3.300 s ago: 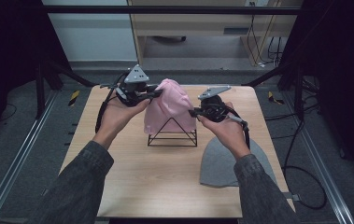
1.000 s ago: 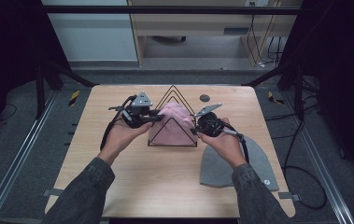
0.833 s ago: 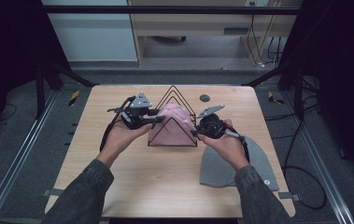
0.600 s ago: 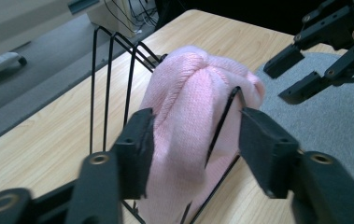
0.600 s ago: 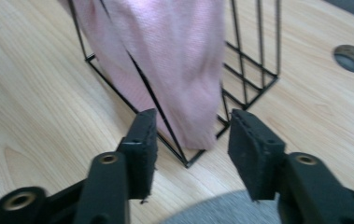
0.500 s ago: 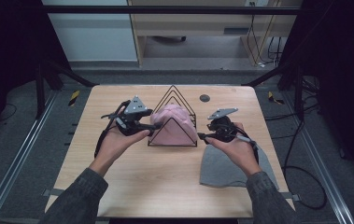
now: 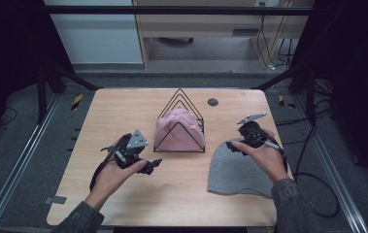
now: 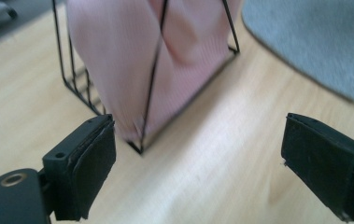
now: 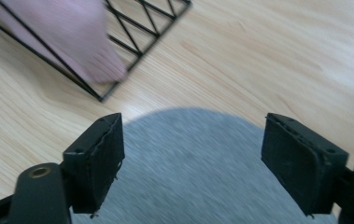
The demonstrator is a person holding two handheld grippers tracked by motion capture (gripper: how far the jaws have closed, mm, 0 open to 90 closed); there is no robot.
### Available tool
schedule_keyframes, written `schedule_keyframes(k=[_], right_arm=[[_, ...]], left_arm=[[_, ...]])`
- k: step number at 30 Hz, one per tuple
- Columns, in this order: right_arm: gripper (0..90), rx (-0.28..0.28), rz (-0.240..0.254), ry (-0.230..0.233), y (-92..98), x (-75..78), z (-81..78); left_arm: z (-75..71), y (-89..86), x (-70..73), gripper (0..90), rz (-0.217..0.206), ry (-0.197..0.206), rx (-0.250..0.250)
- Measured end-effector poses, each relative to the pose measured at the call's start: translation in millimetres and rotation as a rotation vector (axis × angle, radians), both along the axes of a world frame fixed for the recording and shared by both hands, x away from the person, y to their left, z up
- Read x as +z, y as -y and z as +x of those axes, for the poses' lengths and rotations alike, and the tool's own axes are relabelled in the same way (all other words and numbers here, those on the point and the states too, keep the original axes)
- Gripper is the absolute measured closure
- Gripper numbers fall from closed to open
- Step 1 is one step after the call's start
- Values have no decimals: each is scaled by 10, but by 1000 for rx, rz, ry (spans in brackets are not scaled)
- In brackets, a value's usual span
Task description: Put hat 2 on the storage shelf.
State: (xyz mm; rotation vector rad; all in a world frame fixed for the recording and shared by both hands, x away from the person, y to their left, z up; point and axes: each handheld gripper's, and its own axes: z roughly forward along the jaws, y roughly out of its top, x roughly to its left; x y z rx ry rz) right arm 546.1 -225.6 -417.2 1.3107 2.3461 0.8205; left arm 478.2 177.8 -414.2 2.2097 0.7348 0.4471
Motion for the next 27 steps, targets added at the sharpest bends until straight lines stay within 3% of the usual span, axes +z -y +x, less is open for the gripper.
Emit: schedule_keyframes(k=[4, 6, 10, 12, 17, 27], right_arm=[[303, -58, -29, -40, 252, -55, 32], [394, -80, -33, -60, 373, -87, 45], [492, -118, -41, -84, 569, -179, 106], [525, -131, -48, -105, 644, -247, 147], [534, -167, -54, -154, 771, -407, 233], [461, -206, -32, -191, 886, -562, 282]], left_arm=[[-107, -181, -188, 97, -19, -36, 50], [-147, -239, -238, 98, 16, -38, 57], [-188, -324, -304, 97, 74, -32, 78], [-192, -359, -322, 97, 70, -41, 87], [-186, -395, -347, 98, 72, -51, 104], [-158, -464, -356, 100, 76, -58, 119]])
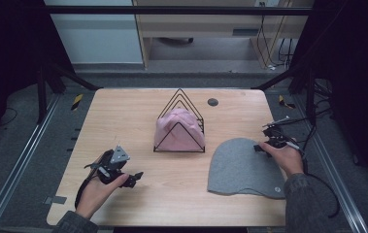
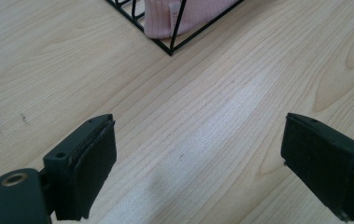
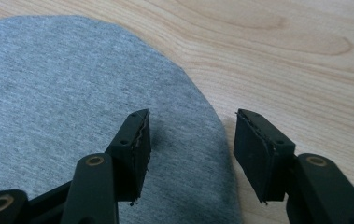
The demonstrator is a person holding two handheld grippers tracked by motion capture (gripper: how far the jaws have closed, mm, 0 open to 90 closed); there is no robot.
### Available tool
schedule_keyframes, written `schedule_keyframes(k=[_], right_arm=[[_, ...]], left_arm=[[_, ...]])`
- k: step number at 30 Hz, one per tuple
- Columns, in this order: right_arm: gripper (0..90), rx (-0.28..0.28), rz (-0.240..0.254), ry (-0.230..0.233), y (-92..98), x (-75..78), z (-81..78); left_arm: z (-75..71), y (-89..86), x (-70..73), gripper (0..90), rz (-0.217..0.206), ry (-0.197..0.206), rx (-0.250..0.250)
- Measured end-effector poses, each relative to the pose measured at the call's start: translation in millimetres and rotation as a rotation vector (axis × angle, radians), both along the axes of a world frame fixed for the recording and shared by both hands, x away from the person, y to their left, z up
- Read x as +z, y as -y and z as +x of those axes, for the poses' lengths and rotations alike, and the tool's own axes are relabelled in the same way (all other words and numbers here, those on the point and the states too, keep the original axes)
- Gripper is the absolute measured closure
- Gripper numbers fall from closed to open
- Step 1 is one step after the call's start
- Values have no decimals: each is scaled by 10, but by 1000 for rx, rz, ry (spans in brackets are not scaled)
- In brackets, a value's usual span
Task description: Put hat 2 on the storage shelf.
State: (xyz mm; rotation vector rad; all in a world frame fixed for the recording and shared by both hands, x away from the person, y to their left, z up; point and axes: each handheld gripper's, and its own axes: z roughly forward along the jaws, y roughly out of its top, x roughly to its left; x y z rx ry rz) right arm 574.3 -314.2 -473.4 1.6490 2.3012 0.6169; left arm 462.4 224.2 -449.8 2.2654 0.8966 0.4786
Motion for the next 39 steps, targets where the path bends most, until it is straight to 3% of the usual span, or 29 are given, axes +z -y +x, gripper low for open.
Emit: schedule_keyframes(k=[7, 13, 17, 21, 25, 32, 39], right_arm=[[552, 35, -11, -3, -26, -23, -12], [797, 70, 2, -21, -43, -5, -51], [847, 83, 15, -26, -80, 44, -109], [852, 126, 31, 17, -132, 146, -195], [853, 163, 46, 69, -207, 284, -315], [854, 244, 65, 173, -332, 525, -554], [854, 324, 92, 264, -486, 806, -820]], left_arm=[[2, -3, -3, 104, 1, -1, -1], [7, -5, -12, 106, 5, -1, 4], [17, -5, -27, 106, 13, -6, 5], [34, -23, -44, 105, 15, -13, 11], [44, -35, -60, 98, -8, -34, 15], [36, 13, -101, 74, -24, -90, -9], [13, 90, -125, 70, -42, -109, -48]])
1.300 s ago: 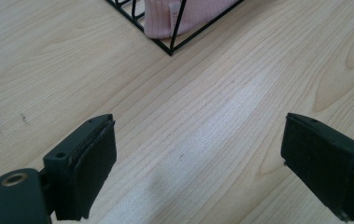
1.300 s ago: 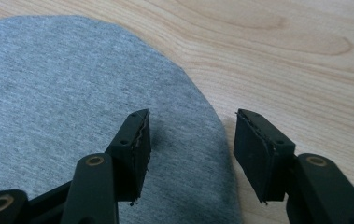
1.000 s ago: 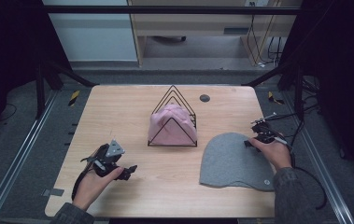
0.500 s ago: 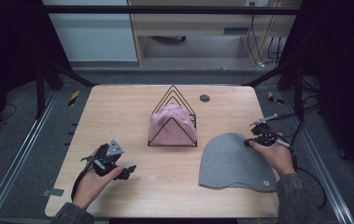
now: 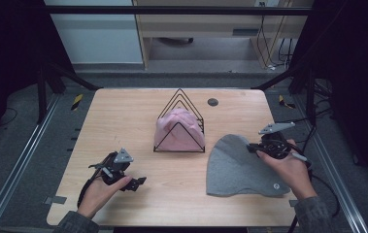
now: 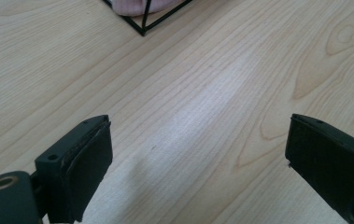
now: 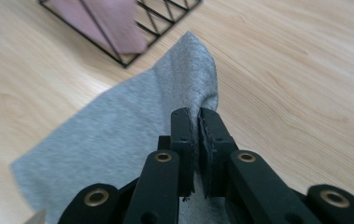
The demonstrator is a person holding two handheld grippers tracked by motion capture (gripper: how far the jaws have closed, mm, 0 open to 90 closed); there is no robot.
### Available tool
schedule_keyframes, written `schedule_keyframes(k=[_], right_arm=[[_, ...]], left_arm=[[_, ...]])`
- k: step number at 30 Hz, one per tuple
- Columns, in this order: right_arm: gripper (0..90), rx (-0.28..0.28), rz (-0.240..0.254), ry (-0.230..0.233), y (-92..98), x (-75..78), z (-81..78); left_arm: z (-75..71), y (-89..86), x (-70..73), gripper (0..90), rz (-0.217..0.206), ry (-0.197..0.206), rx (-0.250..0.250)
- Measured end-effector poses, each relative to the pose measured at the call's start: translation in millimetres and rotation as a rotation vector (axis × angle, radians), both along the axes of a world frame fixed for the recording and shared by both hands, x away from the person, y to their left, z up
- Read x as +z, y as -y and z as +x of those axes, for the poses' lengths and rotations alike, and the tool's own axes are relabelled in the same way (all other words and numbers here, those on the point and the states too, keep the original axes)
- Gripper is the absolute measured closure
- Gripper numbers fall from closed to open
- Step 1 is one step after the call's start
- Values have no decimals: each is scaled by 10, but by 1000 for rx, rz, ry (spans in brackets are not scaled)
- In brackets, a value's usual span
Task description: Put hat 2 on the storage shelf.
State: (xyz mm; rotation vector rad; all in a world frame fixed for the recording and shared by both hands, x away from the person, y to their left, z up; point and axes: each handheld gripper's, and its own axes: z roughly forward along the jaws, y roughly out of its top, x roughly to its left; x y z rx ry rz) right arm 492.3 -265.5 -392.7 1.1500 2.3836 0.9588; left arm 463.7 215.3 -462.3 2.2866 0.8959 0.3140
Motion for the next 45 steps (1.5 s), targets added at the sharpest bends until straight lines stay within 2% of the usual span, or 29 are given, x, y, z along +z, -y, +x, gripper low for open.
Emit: schedule_keyframes(k=[9, 20, 30, 40, 45], right_arm=[[855, 80, -1, 55, -218, 239, -227], [856, 174, -9, 116, -566, 549, -347], [857, 276, -24, 168, -979, 865, -399], [858, 357, -39, 193, -1389, 1057, -376], [858, 380, -44, 205, -1522, 1133, -367]], left_arm=[[-35, 103, -23, 75, -3, -31, -60], [-58, 167, -28, 87, -20, -40, -109], [-81, 208, -13, 99, -63, -53, -152], [-100, 237, -2, 109, -74, -49, -184], [-107, 249, 25, 120, -119, -39, -196]])
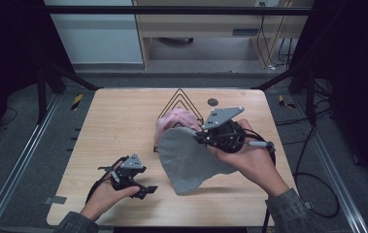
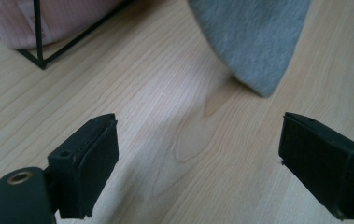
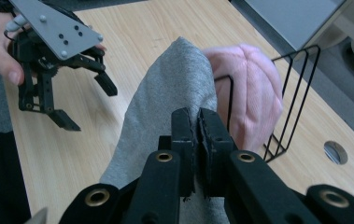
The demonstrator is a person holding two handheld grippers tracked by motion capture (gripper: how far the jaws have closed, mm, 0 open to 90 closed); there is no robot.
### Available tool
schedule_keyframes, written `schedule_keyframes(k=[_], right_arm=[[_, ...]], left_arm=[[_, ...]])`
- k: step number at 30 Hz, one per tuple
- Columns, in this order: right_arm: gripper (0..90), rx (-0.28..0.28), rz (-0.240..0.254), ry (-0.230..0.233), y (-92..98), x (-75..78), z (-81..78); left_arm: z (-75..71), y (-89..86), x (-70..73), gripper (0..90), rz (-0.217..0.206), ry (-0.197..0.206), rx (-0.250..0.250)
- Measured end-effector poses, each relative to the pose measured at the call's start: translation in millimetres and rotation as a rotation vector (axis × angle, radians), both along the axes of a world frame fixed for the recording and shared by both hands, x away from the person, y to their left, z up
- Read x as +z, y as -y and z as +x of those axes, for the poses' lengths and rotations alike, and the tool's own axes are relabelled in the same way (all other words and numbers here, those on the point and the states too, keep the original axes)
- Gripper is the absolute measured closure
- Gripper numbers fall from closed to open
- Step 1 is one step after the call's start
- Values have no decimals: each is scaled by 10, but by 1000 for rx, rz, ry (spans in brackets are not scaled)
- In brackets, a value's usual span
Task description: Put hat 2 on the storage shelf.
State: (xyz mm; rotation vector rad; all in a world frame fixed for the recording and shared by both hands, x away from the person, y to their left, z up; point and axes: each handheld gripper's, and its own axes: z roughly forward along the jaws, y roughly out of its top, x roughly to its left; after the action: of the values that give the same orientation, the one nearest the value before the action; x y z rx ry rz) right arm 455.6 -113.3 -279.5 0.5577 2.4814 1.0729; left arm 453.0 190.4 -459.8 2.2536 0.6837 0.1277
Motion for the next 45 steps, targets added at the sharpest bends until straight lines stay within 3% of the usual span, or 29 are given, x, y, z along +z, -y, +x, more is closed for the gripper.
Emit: schedule_keyframes(k=[10, 18, 23, 28, 38, 45], right_arm=[[858, 20, -7, 17, -163, 135, 41], [859, 34, -11, 42, -219, 279, 39], [859, 38, -16, 57, -239, 371, 26], [861, 50, -10, 70, -256, 454, -1], [861, 69, -10, 85, -302, 567, -52], [862, 77, -10, 87, -345, 580, -51]], left_arm=[[12, -10, 58, 138, -26, 15, -2], [47, -10, 236, 145, -48, 57, -5], [104, 69, 348, 151, -16, 79, -30], [164, 174, 470, 158, -19, 101, -49], [326, 182, 679, 217, -112, 114, -22], [452, 176, 773, 257, -125, 115, -26]])
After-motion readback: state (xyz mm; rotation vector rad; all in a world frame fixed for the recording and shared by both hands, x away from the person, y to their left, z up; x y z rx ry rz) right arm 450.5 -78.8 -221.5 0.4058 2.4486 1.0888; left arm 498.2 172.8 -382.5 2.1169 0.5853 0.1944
